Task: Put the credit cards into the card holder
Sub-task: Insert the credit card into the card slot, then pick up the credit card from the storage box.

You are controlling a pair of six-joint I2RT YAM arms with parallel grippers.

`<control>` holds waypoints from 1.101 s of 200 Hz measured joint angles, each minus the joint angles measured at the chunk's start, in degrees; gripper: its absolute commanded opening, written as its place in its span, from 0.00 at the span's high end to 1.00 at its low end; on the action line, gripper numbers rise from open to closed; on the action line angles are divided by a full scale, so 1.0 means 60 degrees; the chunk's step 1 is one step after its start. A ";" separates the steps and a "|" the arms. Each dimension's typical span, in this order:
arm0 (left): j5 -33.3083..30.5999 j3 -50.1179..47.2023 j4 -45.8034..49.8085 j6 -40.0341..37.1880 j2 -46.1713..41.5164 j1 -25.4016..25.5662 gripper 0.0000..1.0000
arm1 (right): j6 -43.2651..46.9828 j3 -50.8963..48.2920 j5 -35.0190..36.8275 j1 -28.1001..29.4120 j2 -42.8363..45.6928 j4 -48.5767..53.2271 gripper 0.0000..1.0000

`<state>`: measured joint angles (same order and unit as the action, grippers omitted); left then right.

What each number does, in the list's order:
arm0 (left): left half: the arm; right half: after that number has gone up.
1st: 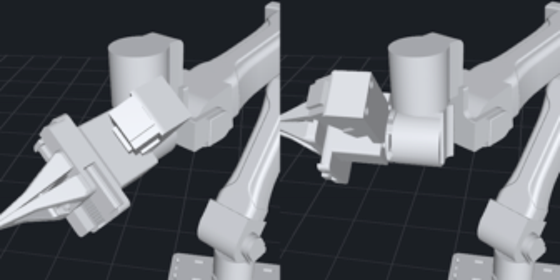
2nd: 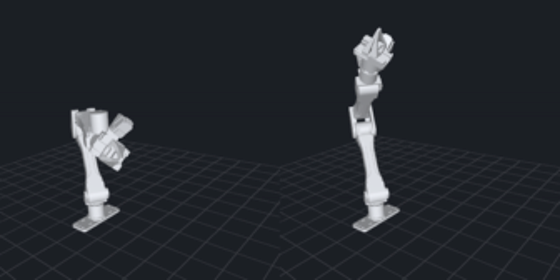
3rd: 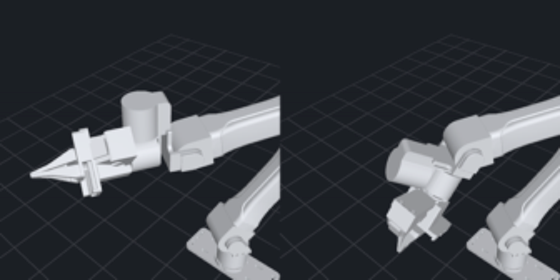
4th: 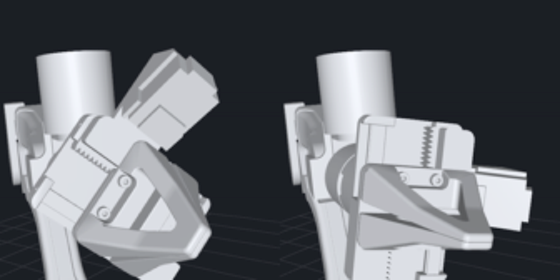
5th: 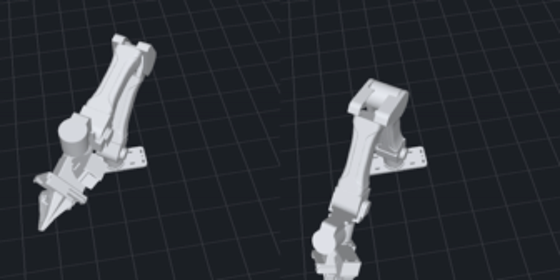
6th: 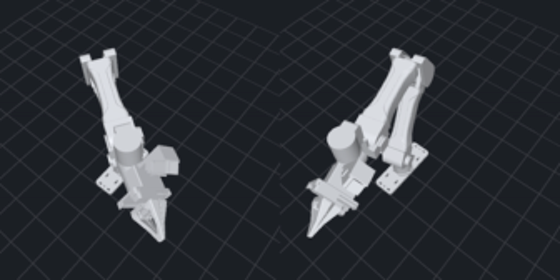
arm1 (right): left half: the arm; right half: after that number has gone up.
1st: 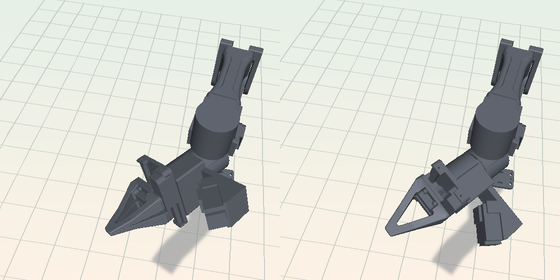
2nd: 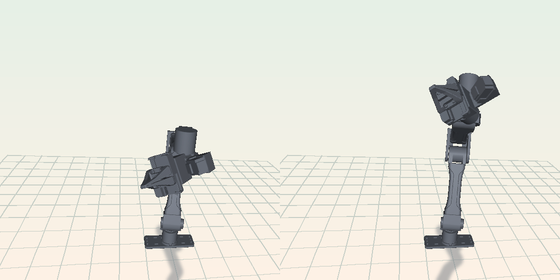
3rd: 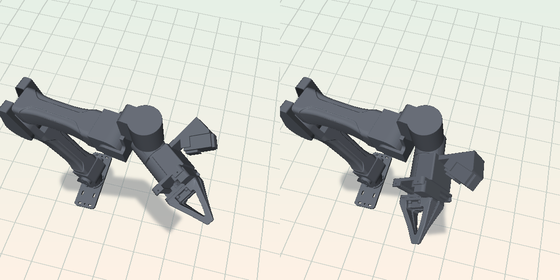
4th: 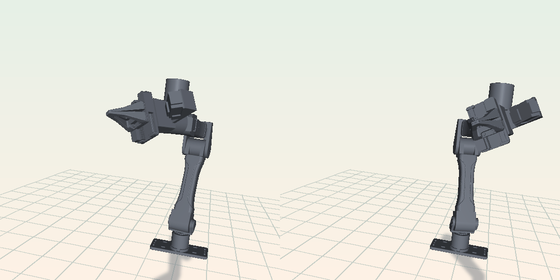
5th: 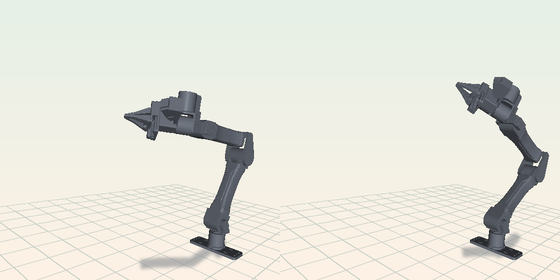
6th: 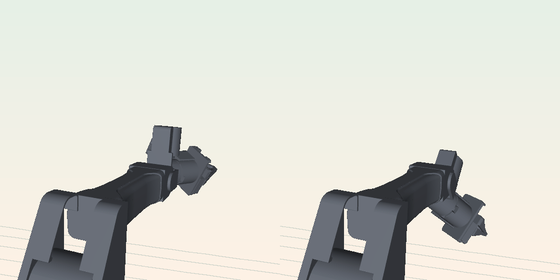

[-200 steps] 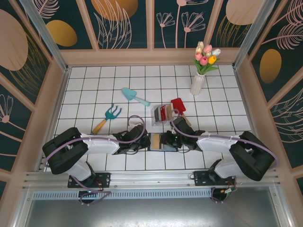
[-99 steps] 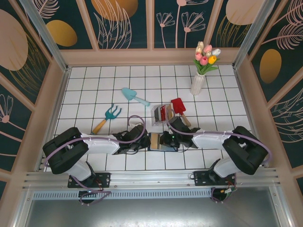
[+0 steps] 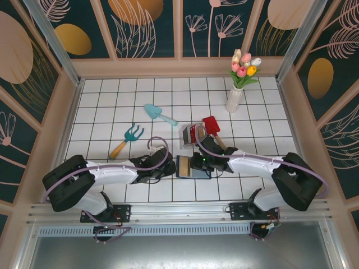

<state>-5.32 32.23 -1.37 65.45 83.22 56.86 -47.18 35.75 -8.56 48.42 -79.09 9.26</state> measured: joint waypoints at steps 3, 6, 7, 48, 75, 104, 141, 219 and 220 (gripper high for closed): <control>-0.0018 0.0025 0.0066 -0.0025 -0.0036 0.0000 0.69 | 0.0044 0.0015 0.0040 0.0000 0.0055 0.0069 0.84; -0.0029 0.0066 0.0135 -0.0047 -0.0076 0.0000 0.69 | 0.0047 0.0022 0.0066 0.0000 0.0102 0.0120 0.84; -0.0033 0.0080 0.0146 -0.0066 -0.0087 0.0000 0.69 | 0.0051 0.0025 0.0076 0.0000 0.0113 0.0138 0.84; 0.0138 0.0991 0.0080 -0.0681 -0.0189 0.0018 0.69 | 0.0222 0.0091 0.0361 -0.0113 0.0288 0.0656 0.85; 0.0703 0.1206 -0.0674 -0.1064 -0.0146 0.0018 0.69 | 0.0255 0.0091 0.0433 -0.0124 0.0240 0.0772 0.86; 0.1621 0.1475 -0.1475 -0.1231 0.0794 0.0029 0.75 | 0.0266 0.0076 0.0433 -0.0149 0.0113 0.0776 0.87; 0.1785 0.1625 -0.1366 -0.1027 0.2033 0.0080 0.82 | 0.0313 -0.0095 0.0612 -0.0229 0.0036 0.0885 0.87; 0.1450 0.1002 -0.1789 -0.0481 0.1832 0.0091 0.79 | 0.0769 -0.0146 0.1169 -0.0816 0.0441 0.1887 0.83; 0.1446 0.1002 -0.1778 -0.0484 0.1825 0.0091 0.79 | 0.0780 -0.0146 0.1169 -0.0820 0.0448 0.1905 0.83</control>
<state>3.36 38.24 -12.03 62.54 94.17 57.41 -42.50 34.87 -1.54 43.51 -76.40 20.69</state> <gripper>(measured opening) 0.198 0.155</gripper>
